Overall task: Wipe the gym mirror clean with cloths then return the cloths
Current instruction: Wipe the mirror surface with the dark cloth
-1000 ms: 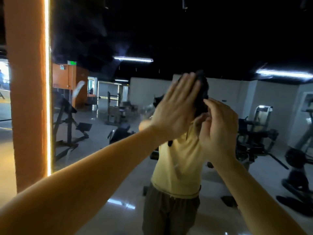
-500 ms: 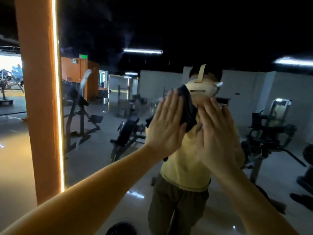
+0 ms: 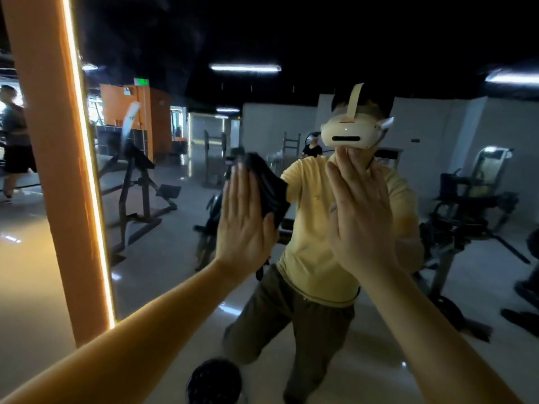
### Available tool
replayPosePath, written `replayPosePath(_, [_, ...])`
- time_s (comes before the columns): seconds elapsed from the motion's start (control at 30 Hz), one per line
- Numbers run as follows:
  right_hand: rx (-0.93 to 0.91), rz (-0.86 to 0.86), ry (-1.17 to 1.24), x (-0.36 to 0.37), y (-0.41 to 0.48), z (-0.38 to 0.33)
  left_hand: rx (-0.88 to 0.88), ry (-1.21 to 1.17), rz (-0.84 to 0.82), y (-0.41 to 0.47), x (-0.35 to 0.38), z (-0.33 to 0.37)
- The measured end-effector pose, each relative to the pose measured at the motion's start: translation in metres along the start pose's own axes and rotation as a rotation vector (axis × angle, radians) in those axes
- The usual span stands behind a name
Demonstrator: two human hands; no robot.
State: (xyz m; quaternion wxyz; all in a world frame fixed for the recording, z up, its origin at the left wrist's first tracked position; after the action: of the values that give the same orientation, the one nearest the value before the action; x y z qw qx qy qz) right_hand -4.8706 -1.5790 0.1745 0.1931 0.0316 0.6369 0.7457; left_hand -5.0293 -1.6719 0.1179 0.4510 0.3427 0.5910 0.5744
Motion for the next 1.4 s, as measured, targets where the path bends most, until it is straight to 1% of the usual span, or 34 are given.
replayPosePath(0.13, [-0.06, -0.034, -0.018, -0.003, -0.001, 0.007, 0.352, 0.017, -0.141, -0.059, 0.041, 0.084])
replayPosePath(0.2, [-0.093, -0.043, -0.039, -0.005, -0.002, 0.011, 0.528, 0.057, -0.206, -0.079, 0.05, 0.098])
replayPosePath(0.23, [-0.102, -0.044, -0.044, -0.005, -0.003, 0.011, 0.584, 0.076, -0.216, -0.079, 0.05, 0.095])
replayPosePath(0.27, [-0.101, -0.044, -0.048, -0.006, -0.005, 0.012, 0.585, 0.071, -0.218, -0.074, 0.048, 0.086])
replayPosePath(0.3, [-0.091, -0.042, -0.054, -0.007, -0.008, 0.012, 0.499, 0.042, -0.22, -0.067, 0.042, 0.068])
replayPosePath(0.33, [-0.074, -0.034, -0.064, -0.008, -0.012, 0.011, 0.365, 0.014, -0.204, -0.06, 0.035, 0.041])
replayPosePath(0.4, [-0.038, 0.003, -0.094, -0.012, -0.023, 0.008, 0.122, 0.032, -0.092, -0.052, 0.009, -0.021])
replayPosePath(0.47, [-0.001, 0.045, -0.125, -0.014, -0.041, 0.002, -0.033, 0.051, 0.035, -0.05, -0.015, -0.069])
replayPosePath(0.5, [0.017, 0.051, -0.131, -0.011, -0.052, -0.001, -0.084, 0.045, 0.064, -0.049, -0.018, -0.079])
replayPosePath(0.57, [0.039, 0.032, -0.108, -0.001, -0.07, -0.011, -0.144, -0.002, 0.079, -0.047, -0.011, -0.065])
replayPosePath(0.6, [0.047, 0.018, -0.093, 0.006, -0.076, -0.017, -0.128, -0.02, 0.056, -0.049, -0.003, -0.047])
replayPosePath(0.67, [0.101, 0.035, -0.091, 0.014, -0.082, -0.023, 0.028, -0.045, -0.006, -0.062, 0.014, -0.002])
replayPosePath(0.73, [0.171, 0.131, -0.076, 0.013, -0.086, -0.033, 0.18, -0.067, -0.049, -0.077, 0.022, 0.025])
replayPosePath(0.77, [0.184, 0.195, -0.037, 0.012, -0.089, -0.045, 0.218, -0.088, -0.054, -0.08, 0.022, 0.027])
replayPosePath(0.8, [0.188, 0.246, 0.008, 0.013, -0.094, -0.062, 0.25, -0.116, -0.051, -0.08, 0.019, 0.023])
replayPosePath(0.83, [0.203, 0.259, 0.041, 0.019, -0.099, -0.081, 0.289, -0.137, -0.054, -0.078, 0.015, 0.016])
replayPosePath(0.93, [0.294, 0.171, 0.073, 0.059, -0.109, -0.134, 0.43, -0.156, -0.103, -0.07, 0.003, -0.018])
replayPosePath(1.0, [0.338, 0.133, 0.035, 0.079, -0.104, -0.151, 0.517, -0.16, -0.131, -0.074, -0.008, -0.045])
replayPosePath(1.03, [0.354, 0.117, -0.024, 0.084, -0.101, -0.153, 0.53, -0.185, -0.134, -0.078, -0.017, -0.061])
replayPosePath(1.1, [0.399, 0.095, -0.225, 0.082, -0.094, -0.142, 0.51, -0.266, -0.127, -0.09, -0.033, -0.095])
replayPosePath(1.17, [0.465, 0.112, -0.438, 0.068, -0.09, -0.112, 0.473, -0.299, -0.089, -0.1, -0.047, -0.123])
replayPosePath(1.23, [0.477, 0.131, -0.568, 0.054, -0.086, -0.087, 0.412, -0.296, -0.046, -0.105, -0.058, -0.144])
replayPosePath(1.3, [0.432, 0.167, -0.571, 0.06, -0.08, -0.084, 0.356, -0.266, -0.01, -0.106, -0.064, -0.159])
replayPosePath(1.4, [0.375, 0.248, -0.467, 0.107, -0.071, -0.132, 0.259, -0.279, 0.088, -0.114, -0.072, -0.174])
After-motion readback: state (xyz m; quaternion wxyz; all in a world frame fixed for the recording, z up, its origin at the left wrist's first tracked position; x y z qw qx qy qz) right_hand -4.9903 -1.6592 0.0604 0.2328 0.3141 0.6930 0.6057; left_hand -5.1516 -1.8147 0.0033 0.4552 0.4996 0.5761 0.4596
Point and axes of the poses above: each hand's wrist, its own y-axis towards the middle knuckle, its own x-axis out of the palm, z = x × y, the point moved 8 cm from there along y, towards the middle knuckle, and after that the axes turned 9 degrees about z, right-handed, at the moved point
